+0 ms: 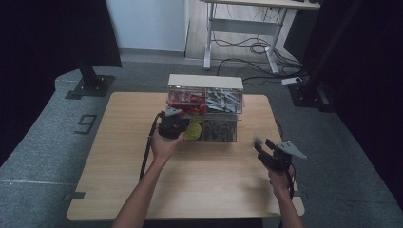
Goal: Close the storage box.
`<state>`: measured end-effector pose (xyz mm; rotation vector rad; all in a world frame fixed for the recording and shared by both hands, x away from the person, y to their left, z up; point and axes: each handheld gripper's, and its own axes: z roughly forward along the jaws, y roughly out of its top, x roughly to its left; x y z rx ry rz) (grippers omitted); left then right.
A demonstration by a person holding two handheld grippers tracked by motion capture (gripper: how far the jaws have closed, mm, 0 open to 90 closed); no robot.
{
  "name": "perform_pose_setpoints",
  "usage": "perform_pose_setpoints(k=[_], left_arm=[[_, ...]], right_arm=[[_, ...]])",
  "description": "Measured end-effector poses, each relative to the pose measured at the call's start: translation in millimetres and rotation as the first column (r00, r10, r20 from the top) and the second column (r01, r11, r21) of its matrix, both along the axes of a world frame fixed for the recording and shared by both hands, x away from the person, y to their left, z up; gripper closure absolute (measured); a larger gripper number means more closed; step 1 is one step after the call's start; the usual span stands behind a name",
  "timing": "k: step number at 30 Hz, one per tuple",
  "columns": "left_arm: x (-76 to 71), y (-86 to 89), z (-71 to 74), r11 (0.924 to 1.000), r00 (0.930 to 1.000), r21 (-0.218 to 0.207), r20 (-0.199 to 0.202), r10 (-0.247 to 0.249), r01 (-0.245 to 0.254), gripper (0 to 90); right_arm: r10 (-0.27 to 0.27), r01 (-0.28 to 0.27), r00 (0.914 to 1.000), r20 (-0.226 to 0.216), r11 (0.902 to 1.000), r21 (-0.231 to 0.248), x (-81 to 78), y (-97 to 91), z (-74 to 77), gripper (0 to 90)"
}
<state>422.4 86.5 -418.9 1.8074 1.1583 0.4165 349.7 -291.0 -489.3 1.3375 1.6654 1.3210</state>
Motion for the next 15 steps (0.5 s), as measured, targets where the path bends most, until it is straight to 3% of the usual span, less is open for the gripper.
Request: perform_pose_setpoints(k=[15], left_arm=[[-4.9,1.8,-4.3,1.0000,1.0000,-0.004,-0.005,-0.005,0.005,90.0]], right_arm=[[0.027,-0.027,0.9993,-0.027,0.9996,-0.001,-16.3,4.6,-18.8,46.5]])
